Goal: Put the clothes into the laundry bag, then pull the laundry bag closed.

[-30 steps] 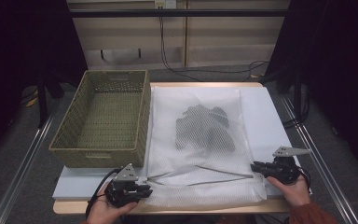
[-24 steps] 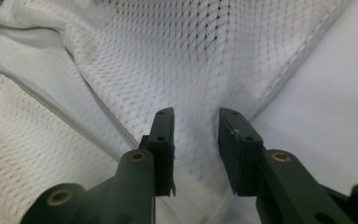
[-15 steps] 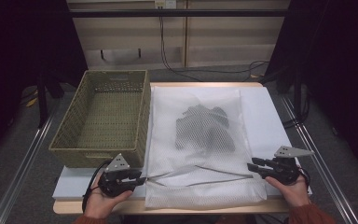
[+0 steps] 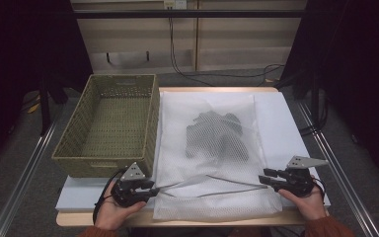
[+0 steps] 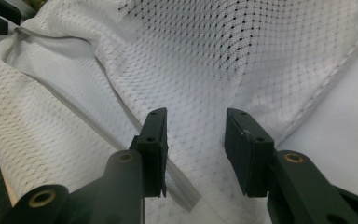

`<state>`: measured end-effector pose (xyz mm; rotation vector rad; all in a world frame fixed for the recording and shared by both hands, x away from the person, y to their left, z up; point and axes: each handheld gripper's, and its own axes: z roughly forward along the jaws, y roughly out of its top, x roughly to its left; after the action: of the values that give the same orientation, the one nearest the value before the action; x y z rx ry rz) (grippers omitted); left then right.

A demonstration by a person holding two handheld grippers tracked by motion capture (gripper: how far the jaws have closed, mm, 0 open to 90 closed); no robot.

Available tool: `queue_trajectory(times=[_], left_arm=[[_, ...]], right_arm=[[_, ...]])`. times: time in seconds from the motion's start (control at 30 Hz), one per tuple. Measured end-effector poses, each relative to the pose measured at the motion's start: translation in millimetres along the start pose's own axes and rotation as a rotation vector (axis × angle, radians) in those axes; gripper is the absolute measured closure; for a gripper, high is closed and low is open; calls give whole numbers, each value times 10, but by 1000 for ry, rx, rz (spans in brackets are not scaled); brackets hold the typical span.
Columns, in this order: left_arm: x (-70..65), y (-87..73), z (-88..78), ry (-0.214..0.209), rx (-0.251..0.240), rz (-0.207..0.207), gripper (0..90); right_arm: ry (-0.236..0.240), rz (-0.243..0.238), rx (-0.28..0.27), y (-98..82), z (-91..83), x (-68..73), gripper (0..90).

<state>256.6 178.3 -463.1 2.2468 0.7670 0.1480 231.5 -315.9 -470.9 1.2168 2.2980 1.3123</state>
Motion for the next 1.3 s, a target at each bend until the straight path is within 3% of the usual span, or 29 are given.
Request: queue_trajectory(times=[0.37,0.6,0.93,1.3], left_arm=[[26,-32,-10,-14,7,-12,641],[27,-51,16,-44,33,-21,757],[-1,-39,-46,-60,-19,-50,810],[-58,-13,-41,-80,-29,-53,807]], right_arm=[[59,-33,12,86,75,121,606],[85,-61,21,167,169,224,594],[96,-60,27,158,190,226,584],[98,-73,41,159,220,236,560]])
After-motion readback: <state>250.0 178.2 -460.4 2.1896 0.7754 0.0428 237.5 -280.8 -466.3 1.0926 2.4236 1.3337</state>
